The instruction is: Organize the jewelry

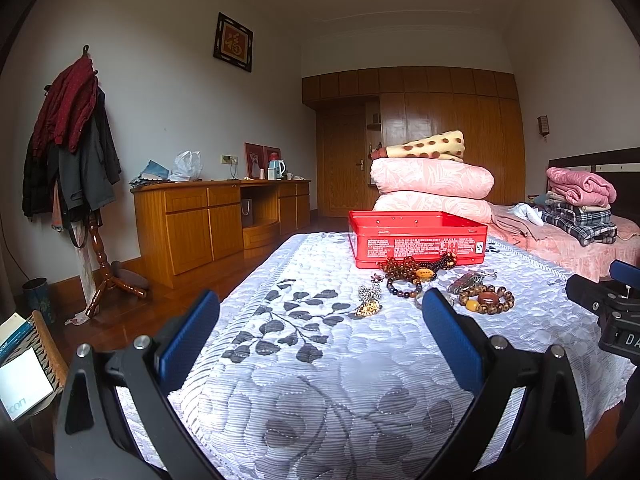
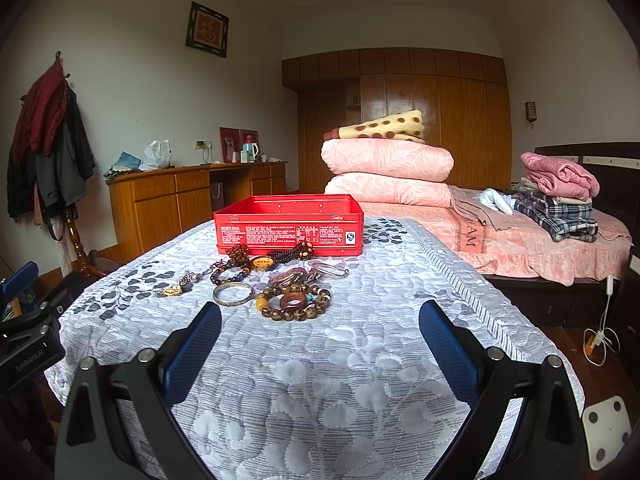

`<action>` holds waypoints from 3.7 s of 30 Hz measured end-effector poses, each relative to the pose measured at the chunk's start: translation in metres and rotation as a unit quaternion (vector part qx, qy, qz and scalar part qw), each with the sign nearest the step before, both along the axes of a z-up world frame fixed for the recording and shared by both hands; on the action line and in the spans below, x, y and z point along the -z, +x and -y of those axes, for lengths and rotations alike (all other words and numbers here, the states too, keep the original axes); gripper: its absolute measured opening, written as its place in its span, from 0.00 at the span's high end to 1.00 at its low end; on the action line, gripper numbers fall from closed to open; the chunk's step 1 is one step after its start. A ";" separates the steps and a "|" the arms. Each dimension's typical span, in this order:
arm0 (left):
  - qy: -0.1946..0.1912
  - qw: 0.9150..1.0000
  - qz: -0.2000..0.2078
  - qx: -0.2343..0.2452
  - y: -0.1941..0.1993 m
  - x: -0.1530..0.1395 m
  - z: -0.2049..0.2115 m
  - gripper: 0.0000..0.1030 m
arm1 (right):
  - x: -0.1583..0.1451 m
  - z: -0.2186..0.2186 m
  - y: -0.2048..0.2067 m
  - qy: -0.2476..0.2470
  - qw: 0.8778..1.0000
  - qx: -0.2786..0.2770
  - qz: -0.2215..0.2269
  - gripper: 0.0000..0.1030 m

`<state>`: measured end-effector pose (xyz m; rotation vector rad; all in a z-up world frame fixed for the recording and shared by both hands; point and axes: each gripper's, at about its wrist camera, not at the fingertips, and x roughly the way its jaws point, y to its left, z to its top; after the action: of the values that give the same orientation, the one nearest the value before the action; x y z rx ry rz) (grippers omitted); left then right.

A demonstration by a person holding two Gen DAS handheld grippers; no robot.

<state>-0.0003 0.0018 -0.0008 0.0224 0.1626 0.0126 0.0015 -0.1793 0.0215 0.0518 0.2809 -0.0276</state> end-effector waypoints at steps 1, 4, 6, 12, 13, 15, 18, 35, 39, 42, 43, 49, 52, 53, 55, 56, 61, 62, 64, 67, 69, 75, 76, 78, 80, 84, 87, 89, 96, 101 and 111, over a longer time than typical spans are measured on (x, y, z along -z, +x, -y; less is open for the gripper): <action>0.000 1.000 0.000 0.000 0.000 0.000 0.000 0.05 | 0.000 0.000 0.000 0.000 1.000 0.000 0.000 0.06; 0.000 1.000 0.000 0.000 0.000 0.000 0.000 0.05 | 0.000 0.000 0.000 0.000 1.000 0.000 -0.001 0.06; -0.001 1.000 0.000 0.000 0.000 0.000 0.000 0.05 | 0.000 0.000 0.000 0.000 1.000 0.000 0.000 0.06; -0.001 1.000 0.000 0.000 0.000 0.000 0.000 0.05 | 0.000 0.000 0.000 0.000 1.000 0.000 0.000 0.06; -0.001 1.000 0.000 0.000 0.000 0.000 0.000 0.05 | 0.000 -0.001 0.000 0.000 1.000 0.000 0.000 0.06; -0.001 1.000 0.000 -0.001 -0.001 -0.001 0.000 0.05 | 0.001 -0.001 0.000 0.000 1.000 0.000 -0.001 0.06; -0.002 1.000 0.000 -0.001 -0.001 -0.001 -0.001 0.05 | 0.000 -0.001 0.000 0.000 1.000 0.000 0.000 0.06; -0.001 1.000 -0.001 -0.001 -0.001 -0.001 -0.002 0.05 | 0.001 0.000 0.001 0.000 1.000 0.000 -0.001 0.06; -0.003 1.000 -0.001 -0.003 0.000 -0.003 -0.005 0.05 | 0.001 0.000 0.001 0.000 1.000 0.000 -0.001 0.06; -0.002 1.000 -0.001 -0.003 0.000 -0.003 -0.005 0.05 | 0.001 0.000 0.001 0.000 1.000 0.000 -0.001 0.06; -0.002 1.000 -0.001 -0.003 0.001 -0.003 -0.004 0.05 | 0.001 0.000 0.002 0.001 1.000 0.000 -0.001 0.06; -0.002 1.000 -0.004 -0.004 0.004 -0.002 -0.004 0.05 | 0.000 0.000 0.001 0.000 1.000 0.000 -0.002 0.06; -0.001 1.000 -0.007 -0.005 0.006 -0.001 -0.004 0.05 | 0.003 -0.002 0.002 0.001 1.000 -0.001 -0.004 0.06; -0.001 1.000 -0.008 -0.005 0.007 0.000 -0.002 0.05 | 0.004 -0.003 0.006 0.001 1.000 -0.001 -0.005 0.06; 0.000 1.000 -0.012 -0.006 0.010 0.001 -0.002 0.05 | 0.004 0.001 0.009 0.002 1.000 -0.003 -0.009 0.06; 0.001 1.000 -0.014 -0.006 0.011 0.001 -0.002 0.05 | 0.006 0.001 0.010 0.003 1.000 -0.004 -0.010 0.06; 0.004 1.000 -0.027 -0.004 0.020 0.004 0.001 0.05 | 0.008 0.000 0.017 0.006 1.000 -0.014 -0.022 0.06; 0.004 1.000 -0.030 -0.003 0.022 0.003 0.002 0.05 | 0.008 0.000 0.019 0.006 1.000 -0.015 -0.026 0.06; 0.005 0.999 -0.041 -0.003 0.028 0.003 0.003 0.05 | 0.010 0.000 0.024 0.009 0.999 -0.021 -0.036 0.06; 0.007 0.998 -0.065 -0.003 0.040 0.001 0.003 0.05 | 0.012 0.003 0.036 0.024 0.997 -0.033 -0.064 0.06; 0.004 0.996 -0.092 0.003 0.051 0.001 0.003 0.05 | 0.013 0.006 0.047 0.039 0.995 -0.041 -0.084 0.06; -0.007 0.988 -0.156 0.019 0.084 0.001 0.001 0.05 | 0.012 0.008 0.072 0.037 0.992 -0.036 -0.114 0.06; -0.009 0.986 -0.164 0.021 0.090 0.002 0.000 0.05 | 0.012 0.008 0.076 0.037 0.992 -0.036 -0.118 0.06; -0.004 0.983 -0.183 0.021 0.103 0.002 0.001 0.05 | 0.010 0.009 0.085 0.044 0.990 -0.042 -0.130 0.06; 0.000 0.980 -0.198 0.025 0.113 0.002 0.002 0.05 | 0.010 0.010 0.095 0.048 0.987 -0.041 -0.150 0.06; -0.001 0.973 -0.226 0.040 0.135 0.002 0.006 0.05 | 0.009 0.013 0.110 0.049 0.984 -0.040 -0.167 0.06; -0.002 0.971 -0.236 0.043 0.144 0.001 0.010 0.08 | 0.007 0.015 0.116 0.047 0.984 -0.039 -0.169 0.06; 0.002 0.969 -0.244 0.043 0.149 0.002 0.013 0.14 | 0.008 0.016 0.120 0.051 0.982 -0.040 -0.176 0.06; -0.007 0.955 -0.293 0.049 0.176 0.012 0.021 0.31 | 0.007 0.019 0.131 0.051 0.980 -0.045 -0.188 0.06; -0.017 0.944 -0.322 0.066 0.184 0.019 0.024 0.48 | 0.010 0.022 0.137 0.061 0.977 -0.048 -0.197 0.06; -0.013 0.945 -0.320 0.066 0.182 0.020 0.026 0.78 | 0.013 0.027 0.144 0.080 0.973 -0.057 -0.210 0.06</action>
<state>0.1820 -0.0244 -0.0207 0.0100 0.8126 -0.1333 0.1451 -0.2059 0.0082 0.1906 0.7096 0.0990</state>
